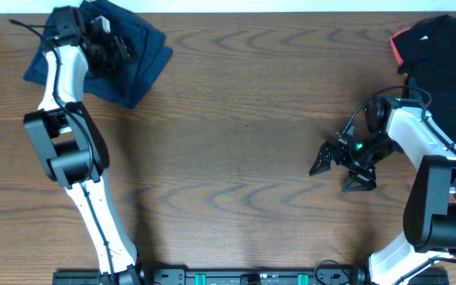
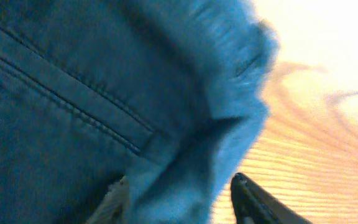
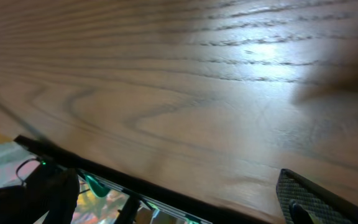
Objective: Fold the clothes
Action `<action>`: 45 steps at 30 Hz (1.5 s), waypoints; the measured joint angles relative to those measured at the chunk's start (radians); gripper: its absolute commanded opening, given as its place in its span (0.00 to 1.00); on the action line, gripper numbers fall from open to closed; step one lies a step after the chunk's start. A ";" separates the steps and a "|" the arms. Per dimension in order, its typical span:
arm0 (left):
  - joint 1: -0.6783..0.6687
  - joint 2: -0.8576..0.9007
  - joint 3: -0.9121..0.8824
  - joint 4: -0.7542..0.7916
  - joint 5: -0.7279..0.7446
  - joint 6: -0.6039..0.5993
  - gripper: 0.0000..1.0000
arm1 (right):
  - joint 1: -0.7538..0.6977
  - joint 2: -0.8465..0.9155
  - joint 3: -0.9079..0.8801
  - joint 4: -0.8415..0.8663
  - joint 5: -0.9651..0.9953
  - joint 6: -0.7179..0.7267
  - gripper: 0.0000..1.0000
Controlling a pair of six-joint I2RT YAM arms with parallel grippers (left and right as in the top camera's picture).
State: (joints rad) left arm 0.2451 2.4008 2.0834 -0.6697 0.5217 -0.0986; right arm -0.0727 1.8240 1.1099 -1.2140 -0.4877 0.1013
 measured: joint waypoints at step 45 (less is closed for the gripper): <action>0.003 -1.553 -0.512 -0.863 -0.200 -0.036 0.98 | 0.010 -1.289 -0.214 -0.068 0.080 0.187 0.99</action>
State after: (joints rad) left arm 0.2478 0.8478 1.5715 -1.5322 0.3218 -0.1345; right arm -0.0624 0.5354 0.8959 -1.2823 -0.4076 0.2882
